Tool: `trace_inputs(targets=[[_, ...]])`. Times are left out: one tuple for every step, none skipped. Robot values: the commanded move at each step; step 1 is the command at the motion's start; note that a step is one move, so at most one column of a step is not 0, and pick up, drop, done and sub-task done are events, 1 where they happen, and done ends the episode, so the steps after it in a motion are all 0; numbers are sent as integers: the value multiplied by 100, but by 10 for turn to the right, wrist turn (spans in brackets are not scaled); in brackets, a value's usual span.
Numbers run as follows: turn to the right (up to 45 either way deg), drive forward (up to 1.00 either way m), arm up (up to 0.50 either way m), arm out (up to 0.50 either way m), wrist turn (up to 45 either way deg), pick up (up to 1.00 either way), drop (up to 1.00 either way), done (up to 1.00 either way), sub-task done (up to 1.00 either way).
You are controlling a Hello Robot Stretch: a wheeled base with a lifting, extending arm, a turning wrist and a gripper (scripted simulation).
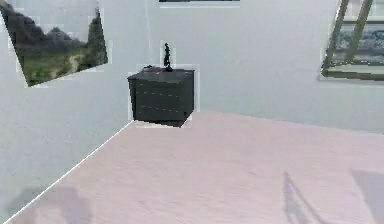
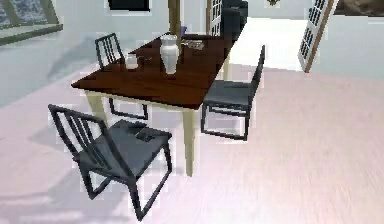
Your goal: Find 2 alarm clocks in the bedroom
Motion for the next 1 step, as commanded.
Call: trace_inputs(targets=[[0,100,0,0,0,0,0,0,0]])
